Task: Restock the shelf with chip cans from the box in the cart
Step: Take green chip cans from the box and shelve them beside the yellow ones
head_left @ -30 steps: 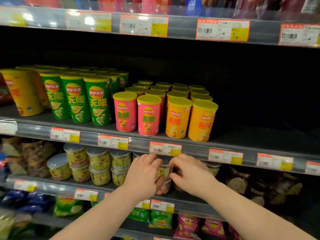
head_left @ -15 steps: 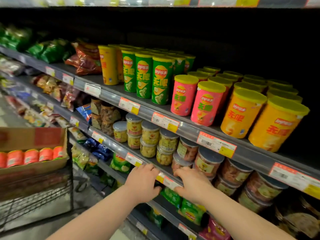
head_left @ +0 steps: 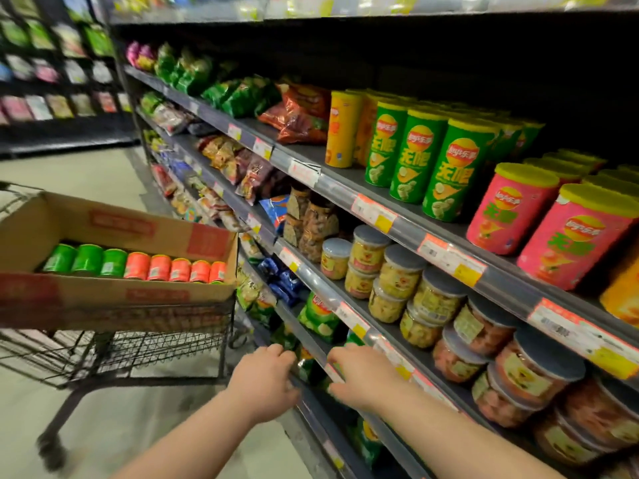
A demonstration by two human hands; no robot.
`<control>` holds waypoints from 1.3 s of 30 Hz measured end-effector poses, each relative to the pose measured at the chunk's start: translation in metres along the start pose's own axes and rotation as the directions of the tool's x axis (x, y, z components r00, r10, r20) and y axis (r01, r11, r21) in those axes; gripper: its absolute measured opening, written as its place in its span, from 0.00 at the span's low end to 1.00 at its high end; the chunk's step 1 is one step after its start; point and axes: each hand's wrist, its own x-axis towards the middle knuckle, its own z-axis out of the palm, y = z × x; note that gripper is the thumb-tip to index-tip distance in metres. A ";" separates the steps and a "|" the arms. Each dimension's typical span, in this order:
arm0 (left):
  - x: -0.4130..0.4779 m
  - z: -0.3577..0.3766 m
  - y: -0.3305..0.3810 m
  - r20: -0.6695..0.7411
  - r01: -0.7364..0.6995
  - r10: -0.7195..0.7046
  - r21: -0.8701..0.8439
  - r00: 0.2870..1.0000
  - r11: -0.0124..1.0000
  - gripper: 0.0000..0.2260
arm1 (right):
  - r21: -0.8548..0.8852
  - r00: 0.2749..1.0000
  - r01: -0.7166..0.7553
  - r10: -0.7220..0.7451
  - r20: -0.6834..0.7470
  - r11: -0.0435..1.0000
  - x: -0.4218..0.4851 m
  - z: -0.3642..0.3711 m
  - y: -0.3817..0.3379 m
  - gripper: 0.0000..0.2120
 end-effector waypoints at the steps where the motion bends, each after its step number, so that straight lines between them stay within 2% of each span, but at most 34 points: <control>1: -0.001 -0.001 -0.012 0.004 0.012 -0.012 -0.002 1.000 1.000 0.23 | -0.013 1.000 0.005 -0.005 -0.004 1.000 0.007 -0.002 -0.010 0.22; 19: 0.000 -0.025 -0.263 0.007 0.143 -0.143 -0.021 0.990 0.989 0.24 | -0.068 0.998 0.068 -0.067 0.023 0.995 0.160 -0.028 -0.211 0.20; 31: 0.007 -0.023 -0.335 0.014 0.238 -0.238 -0.105 0.971 0.966 0.26 | -0.116 0.988 0.148 -0.144 0.050 0.982 0.234 -0.039 -0.263 0.23; 39: 0.041 -0.039 -0.391 0.015 0.380 -0.380 -0.078 0.925 0.922 0.24 | -0.107 0.960 0.274 -0.266 0.088 0.956 0.325 -0.050 -0.288 0.18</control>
